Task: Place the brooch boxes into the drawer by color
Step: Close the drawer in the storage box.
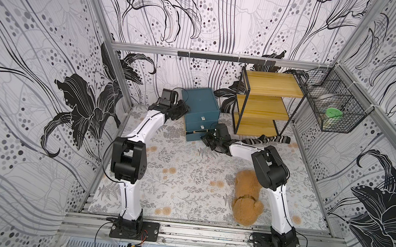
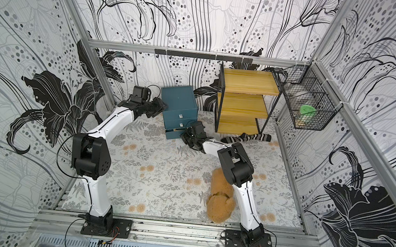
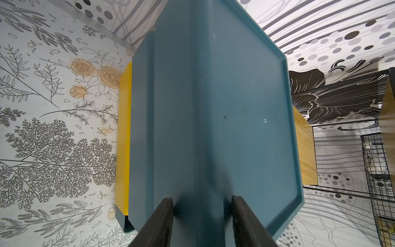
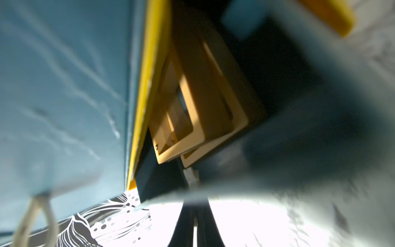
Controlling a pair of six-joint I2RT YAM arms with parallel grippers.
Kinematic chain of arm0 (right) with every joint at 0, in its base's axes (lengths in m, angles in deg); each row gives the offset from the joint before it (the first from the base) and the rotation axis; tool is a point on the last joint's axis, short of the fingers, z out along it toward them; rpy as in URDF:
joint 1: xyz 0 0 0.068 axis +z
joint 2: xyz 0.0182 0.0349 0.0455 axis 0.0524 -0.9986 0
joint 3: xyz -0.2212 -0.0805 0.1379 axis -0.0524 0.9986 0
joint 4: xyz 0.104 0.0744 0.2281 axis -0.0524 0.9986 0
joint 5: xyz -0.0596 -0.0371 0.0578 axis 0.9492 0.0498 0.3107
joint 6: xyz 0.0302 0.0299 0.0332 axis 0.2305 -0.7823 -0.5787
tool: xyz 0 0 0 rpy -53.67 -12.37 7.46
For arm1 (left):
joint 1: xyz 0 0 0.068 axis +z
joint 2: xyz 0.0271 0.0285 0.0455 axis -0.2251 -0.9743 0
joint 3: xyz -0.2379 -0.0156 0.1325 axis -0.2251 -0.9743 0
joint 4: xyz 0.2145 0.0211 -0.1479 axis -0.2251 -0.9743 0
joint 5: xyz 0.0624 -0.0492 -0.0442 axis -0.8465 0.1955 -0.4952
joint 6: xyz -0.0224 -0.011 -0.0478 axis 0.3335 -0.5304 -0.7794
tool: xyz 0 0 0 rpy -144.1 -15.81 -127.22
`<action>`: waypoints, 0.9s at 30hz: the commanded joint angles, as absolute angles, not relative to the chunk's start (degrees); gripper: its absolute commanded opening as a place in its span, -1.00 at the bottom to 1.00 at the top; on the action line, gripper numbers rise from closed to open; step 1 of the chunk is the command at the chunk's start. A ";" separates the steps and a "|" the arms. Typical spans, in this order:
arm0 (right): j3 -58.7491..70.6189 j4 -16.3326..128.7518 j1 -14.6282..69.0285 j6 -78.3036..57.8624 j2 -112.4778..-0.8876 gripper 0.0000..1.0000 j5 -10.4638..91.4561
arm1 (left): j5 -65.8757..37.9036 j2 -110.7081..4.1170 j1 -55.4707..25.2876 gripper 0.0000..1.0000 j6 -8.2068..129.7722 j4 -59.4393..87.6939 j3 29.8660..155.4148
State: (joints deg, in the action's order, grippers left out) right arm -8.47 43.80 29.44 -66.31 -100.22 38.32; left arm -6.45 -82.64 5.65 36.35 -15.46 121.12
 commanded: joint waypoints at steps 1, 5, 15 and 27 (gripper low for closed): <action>-12.10 43.74 29.35 -67.63 -102.40 -1.00 38.17 | -6.33 -83.81 5.63 -0.05 37.40 -18.89 118.86; -14.39 44.16 29.34 -68.49 -103.59 -1.00 38.09 | -6.18 -83.85 5.63 -0.05 37.42 -18.80 119.07; -10.21 37.72 29.51 -73.50 -102.71 -1.00 40.49 | -5.84 -84.04 5.62 -0.06 37.49 -18.68 119.20; -6.17 26.80 30.92 -84.34 -102.55 -0.96 47.12 | -5.80 -83.64 5.62 -0.06 37.82 -18.97 119.03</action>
State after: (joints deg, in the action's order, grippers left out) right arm -6.89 31.86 30.47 -81.17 -102.51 45.03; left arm -6.25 -82.64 5.78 36.38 -14.94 120.96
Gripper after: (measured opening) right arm 0.068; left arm 0.470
